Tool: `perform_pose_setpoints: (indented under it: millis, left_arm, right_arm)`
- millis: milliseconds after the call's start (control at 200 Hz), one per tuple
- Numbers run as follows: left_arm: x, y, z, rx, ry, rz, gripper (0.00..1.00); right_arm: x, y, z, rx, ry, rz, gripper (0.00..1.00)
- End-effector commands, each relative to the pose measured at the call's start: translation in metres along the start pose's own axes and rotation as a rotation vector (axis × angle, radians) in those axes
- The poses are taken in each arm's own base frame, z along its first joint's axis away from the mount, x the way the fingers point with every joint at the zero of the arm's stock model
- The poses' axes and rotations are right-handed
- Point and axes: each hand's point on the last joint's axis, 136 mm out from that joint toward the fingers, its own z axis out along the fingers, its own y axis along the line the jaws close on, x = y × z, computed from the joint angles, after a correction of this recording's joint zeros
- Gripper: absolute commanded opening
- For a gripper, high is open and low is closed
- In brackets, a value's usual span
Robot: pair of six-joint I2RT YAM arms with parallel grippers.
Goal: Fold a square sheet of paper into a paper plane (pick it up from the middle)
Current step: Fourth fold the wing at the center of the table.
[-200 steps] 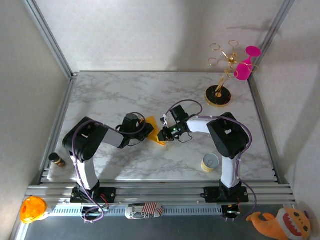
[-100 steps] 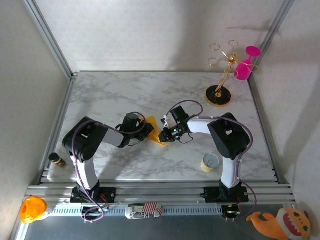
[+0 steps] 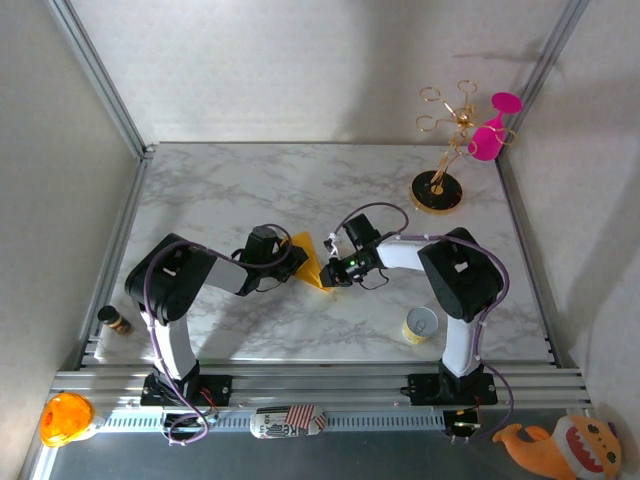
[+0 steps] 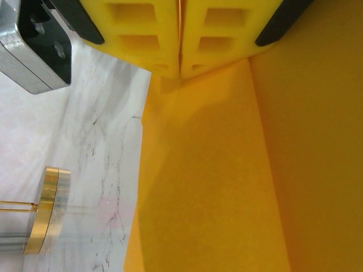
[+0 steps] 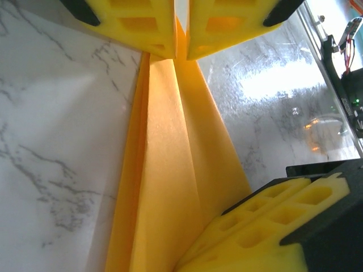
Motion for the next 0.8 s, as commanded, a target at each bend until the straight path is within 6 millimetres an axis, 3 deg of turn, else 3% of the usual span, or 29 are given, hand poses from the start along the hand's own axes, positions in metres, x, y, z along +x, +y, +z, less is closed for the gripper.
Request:
perform_pose_setpoints:
  millis: [0, 426, 516, 676, 796]
  left_arm:
    - [0.011, 0.063, -0.004, -0.211, 0.027, -0.078, 0.09]
    - [0.013, 0.047, -0.006, -0.149, 0.039, -0.073, 0.12]
    - [0.012, 0.045, -0.007, -0.148, 0.038, -0.069, 0.12]
    - [0.011, 0.045, -0.006, -0.156, 0.038, -0.068, 0.12]
    - [0.012, 0.046, -0.006, -0.161, 0.038, -0.069, 0.12]
  right_arm:
    - [0.022, 0.003, -0.008, 0.017, 0.052, 0.023, 0.15]
    - [0.037, -0.018, 0.004, 0.061, 0.094, 0.072, 0.14]
    - [0.030, -0.011, 0.000, 0.052, 0.074, 0.053, 0.14]
    - [-0.001, 0.023, -0.026, 0.004, -0.046, -0.043, 0.16]
    - [-0.012, 0.028, -0.028, -0.003, -0.083, -0.055, 0.16]
